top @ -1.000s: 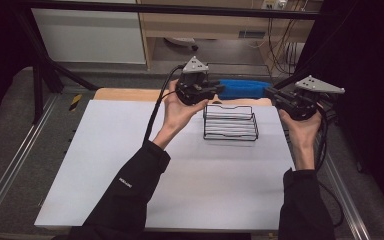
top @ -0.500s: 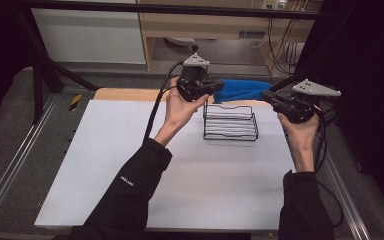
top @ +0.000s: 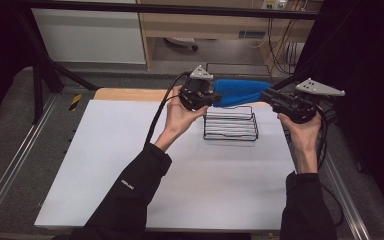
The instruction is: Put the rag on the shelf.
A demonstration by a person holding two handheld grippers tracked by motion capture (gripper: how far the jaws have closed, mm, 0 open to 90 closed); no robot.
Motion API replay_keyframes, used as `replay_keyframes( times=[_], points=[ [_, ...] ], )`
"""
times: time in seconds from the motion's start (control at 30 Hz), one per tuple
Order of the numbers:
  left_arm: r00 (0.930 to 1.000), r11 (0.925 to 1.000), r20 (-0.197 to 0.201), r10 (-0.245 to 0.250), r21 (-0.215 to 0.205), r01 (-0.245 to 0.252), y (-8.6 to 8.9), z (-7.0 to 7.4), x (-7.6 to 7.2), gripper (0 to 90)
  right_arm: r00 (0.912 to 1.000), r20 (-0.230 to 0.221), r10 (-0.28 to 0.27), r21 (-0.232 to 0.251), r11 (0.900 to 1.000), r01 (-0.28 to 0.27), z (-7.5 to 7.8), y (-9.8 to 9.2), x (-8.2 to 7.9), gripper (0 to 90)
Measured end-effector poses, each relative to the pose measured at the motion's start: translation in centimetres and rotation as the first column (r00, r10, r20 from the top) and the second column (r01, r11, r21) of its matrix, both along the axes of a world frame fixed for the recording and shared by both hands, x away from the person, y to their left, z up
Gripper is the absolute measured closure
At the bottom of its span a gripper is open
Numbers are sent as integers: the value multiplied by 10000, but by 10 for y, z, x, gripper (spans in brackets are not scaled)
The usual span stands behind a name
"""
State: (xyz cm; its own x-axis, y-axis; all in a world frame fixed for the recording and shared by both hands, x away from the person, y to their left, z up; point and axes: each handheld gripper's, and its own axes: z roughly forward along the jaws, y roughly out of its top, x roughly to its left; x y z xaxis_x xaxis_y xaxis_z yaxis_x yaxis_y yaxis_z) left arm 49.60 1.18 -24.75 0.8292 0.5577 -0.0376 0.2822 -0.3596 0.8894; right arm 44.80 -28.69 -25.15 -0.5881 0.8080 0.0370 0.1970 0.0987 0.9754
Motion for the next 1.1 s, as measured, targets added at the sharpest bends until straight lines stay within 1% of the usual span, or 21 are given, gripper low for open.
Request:
replay_keyframes(
  times=[0.1, 0.13, 0.17, 0.2, 0.27, 0.3, 0.33, 0.4, 0.43, 0.47, 0.6, 0.7, 0.73, 0.83, 0.87, 0.9, 0.93, 1.0, 1.03, 1.07, 1.1],
  points=[
    [10000, 10000, -1, 18, 43, -18, 0, -3, 1, 900, 10000, 7, 48, 102, 9999, -48, 3, 2, 0, 692],
    [10000, 10000, 17, 24, 63, -24, -1, -4, 1, 900, 9999, -38, 97, 111, 9999, -96, 3, 3, 0, 734],
    [10000, 9999, 32, 15, 100, -15, -1, -5, 1, 900, 9999, -38, 97, 111, 9999, -96, 3, 3, 0, 734],
    [10000, 9999, 69, 18, 109, -18, -1, -6, 1, 900, 9986, -362, 386, 96, 9992, -383, 0, 6, 1, 817],
    [10000, 9999, 62, 15, 137, -16, -1, -7, 1, 900, 9970, -657, 417, 34, 9991, -416, -6, 7, 3, 886],
    [9999, 9999, 99, 35, 131, -36, -2, -9, 1, 900, 9970, -657, 417, 34, 9991, -416, -6, 7, 3, 886],
    [9999, 9999, 117, 55, 84, -56, -2, -11, 1, 900, 9945, -991, 335, -64, 9994, -343, -15, 7, 5, 900],
    [9999, 9999, 128, 59, 102, -61, -2, -12, 1, 900, 9934, -1136, 158, -230, 9996, -185, -23, 6, 7, 900],
    [9999, 9999, 150, 75, 135, -77, -2, -13, 1, 900, 9934, -1136, 158, -230, 9996, -185, -23, 6, 7, 900],
    [9998, 9998, 155, 94, 155, -97, -2, -14, 2, 900, 9929, -1163, -244, -499, 9986, 187, -30, 5, 9, 900],
    [9997, 9998, 181, 156, 121, -158, -2, -17, 3, 900, 9918, -1178, -499, -570, 9974, 434, -37, 3, 11, 900],
    [9998, 9999, 166, 125, 77, -126, -1, -17, 3, 900, 9928, -1087, -495, -493, 9978, 444, -38, 2, 11, 900],
    [9998, 9999, 179, 131, 55, -132, 0, -17, 3, 900, 9946, -952, -422, -437, 9983, 382, -37, 2, 9, 887],
    [9998, 9999, 139, 112, -78, -110, 4, -16, 0, 898, 9960, -819, -357, -360, 9988, 328, -33, 3, 6, 859],
    [9998, 9999, 180, 103, -33, -103, 6, -16, -2, 874, 9972, -696, -274, -296, 9992, 253, -30, 4, 2, 824],
    [9997, 9999, 209, 139, -3, -139, 9, -16, -4, 874, 9972, -696, -274, -296, 9992, 253, -30, 4, 2, 824],
    [9997, 9999, 212, 145, -27, -145, 12, -16, -6, 854, 9978, -623, -205, -257, 9995, 189, -28, 5, -1, 793],
    [9997, 9998, 176, 187, -54, -186, 18, -16, -10, 779, 9982, -602, -50, -153, 9999, 41, -22, 9, -8, 715],
    [9996, 9998, 167, 212, -58, -211, 21, -16, -12, 779, 9982, -602, -50, -153, 9999, 41, -22, 9, -8, 715],
    [9996, 9997, 154, 240, -37, -240, 26, -16, -14, 729, 9981, -612, -22, -55, 10000, 18, -20, 12, -12, 624],
    [9996, 9997, 159, 254, 14, -254, 29, -17, -15, 706, 9982, -605, -24, -70, 10000, 20, -19, 13, -14, 586]
  ],
)
